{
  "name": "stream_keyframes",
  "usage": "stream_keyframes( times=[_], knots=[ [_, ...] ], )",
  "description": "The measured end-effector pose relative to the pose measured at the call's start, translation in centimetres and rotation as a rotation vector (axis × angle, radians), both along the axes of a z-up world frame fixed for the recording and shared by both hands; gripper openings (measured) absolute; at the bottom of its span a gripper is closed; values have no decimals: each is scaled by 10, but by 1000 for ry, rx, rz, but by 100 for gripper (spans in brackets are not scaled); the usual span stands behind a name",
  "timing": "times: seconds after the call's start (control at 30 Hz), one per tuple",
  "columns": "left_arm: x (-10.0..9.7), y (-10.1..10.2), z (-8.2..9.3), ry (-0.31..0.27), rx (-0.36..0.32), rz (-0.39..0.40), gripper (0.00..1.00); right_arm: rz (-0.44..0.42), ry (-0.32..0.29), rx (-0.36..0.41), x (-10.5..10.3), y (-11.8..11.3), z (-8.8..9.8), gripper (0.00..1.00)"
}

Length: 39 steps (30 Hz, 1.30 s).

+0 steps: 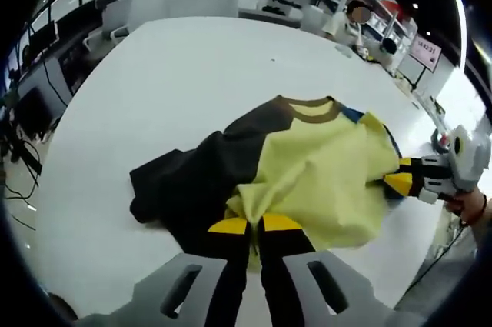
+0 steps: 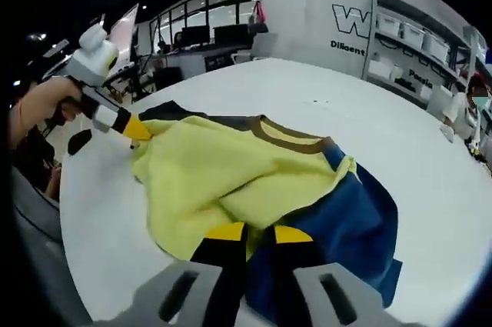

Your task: Fold the garment on the visible template until the final outline fits inside the template.

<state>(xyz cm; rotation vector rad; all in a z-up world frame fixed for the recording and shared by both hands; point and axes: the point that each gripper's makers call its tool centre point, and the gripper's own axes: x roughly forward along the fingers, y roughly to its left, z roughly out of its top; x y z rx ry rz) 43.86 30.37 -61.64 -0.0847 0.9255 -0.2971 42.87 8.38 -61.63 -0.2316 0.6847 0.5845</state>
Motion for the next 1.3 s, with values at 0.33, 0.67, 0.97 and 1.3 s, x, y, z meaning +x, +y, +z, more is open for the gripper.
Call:
stream_keyframes(
  times=[0.33, 0.67, 0.97, 1.3],
  knots=[
    [-21, -5, 9, 7, -23, -34, 3, 8, 10, 22, -16, -1, 20, 0],
    [-59, -5, 21, 47, -25, -77, 3, 14, 41, 100, -41, -1, 50, 0],
    [-88, -7, 41, 60, -36, -127, 3, -2, 106, 142, -68, -6, 63, 0],
    [-117, -9, 45, 82, -14, -184, 3, 53, 182, 83, -107, -7, 66, 0]
  ],
)
